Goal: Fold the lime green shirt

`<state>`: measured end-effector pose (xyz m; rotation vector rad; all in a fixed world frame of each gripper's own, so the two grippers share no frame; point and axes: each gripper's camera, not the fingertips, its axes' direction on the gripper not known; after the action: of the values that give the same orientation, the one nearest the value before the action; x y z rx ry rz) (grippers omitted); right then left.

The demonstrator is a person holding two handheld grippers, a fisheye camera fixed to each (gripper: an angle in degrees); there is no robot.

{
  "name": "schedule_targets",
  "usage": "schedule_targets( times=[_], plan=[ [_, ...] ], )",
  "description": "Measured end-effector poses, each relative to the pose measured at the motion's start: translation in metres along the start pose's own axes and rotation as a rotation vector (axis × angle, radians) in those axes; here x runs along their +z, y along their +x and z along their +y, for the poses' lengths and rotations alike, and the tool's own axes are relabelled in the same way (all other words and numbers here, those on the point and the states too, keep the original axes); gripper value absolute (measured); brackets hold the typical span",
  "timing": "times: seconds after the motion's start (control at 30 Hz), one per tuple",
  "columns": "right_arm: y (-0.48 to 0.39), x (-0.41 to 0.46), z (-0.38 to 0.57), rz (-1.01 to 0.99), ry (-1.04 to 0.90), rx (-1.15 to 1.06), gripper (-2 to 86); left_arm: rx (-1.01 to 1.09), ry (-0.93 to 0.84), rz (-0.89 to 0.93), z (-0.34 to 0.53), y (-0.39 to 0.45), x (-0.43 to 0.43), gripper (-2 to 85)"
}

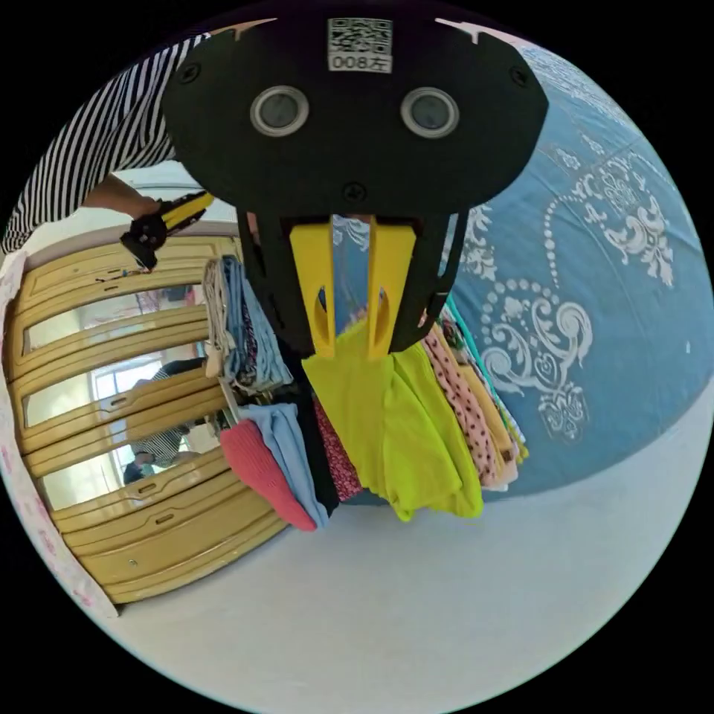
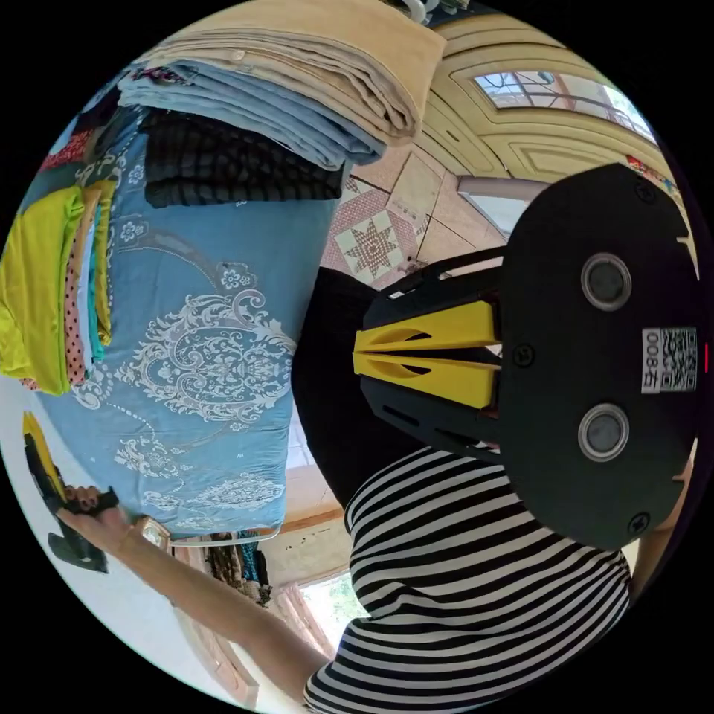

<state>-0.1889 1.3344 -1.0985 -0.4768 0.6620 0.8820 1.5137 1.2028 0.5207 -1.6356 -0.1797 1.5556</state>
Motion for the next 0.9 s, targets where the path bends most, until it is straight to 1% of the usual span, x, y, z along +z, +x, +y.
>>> schedule_targets(
  times=[0.23, 0.33, 0.43, 0.57, 0.63, 0.73, 0.8, 0.87, 0.9],
  plan=[
    [0.044, 0.007, -0.016, -0.138, -0.014, 0.078, 0.0, 0.072, -0.033, -0.264, -0.093, 0.014, 0.056, 8.9],
    [0.058, 0.008, -0.024, -0.181, 0.000, 0.099, 0.0, 0.121, -0.075, -0.372, -0.115, 0.025, 0.085, 9.6],
    [0.068, 0.009, -0.031, -0.216, 0.015, 0.108, 0.1, 0.138, -0.127, -0.430, -0.129, 0.032, 0.117, 9.6],
    [0.074, 0.007, -0.047, -0.237, 0.045, 0.100, 0.2, 0.135, -0.180, -0.459, -0.135, 0.038, 0.150, 6.6],
    [0.073, 0.004, -0.055, -0.236, 0.063, 0.091, 0.2, 0.146, -0.160, -0.480, -0.131, 0.049, 0.160, 3.4],
    [0.064, -0.008, -0.072, -0.234, 0.122, 0.047, 0.5, 0.176, -0.125, -0.487, -0.119, 0.069, 0.167, 2.0],
    [0.058, -0.018, -0.085, -0.224, 0.176, 0.017, 0.9, 0.194, -0.112, -0.466, -0.111, 0.080, 0.170, 1.6],
    [0.052, -0.041, -0.108, -0.234, 0.306, -0.025, 1.9, 0.205, -0.069, -0.421, -0.102, 0.094, 0.169, 1.4],
    [0.051, -0.047, -0.115, -0.235, 0.341, -0.035, 2.7, 0.215, -0.047, -0.380, -0.095, 0.105, 0.168, 1.3]
  ],
)
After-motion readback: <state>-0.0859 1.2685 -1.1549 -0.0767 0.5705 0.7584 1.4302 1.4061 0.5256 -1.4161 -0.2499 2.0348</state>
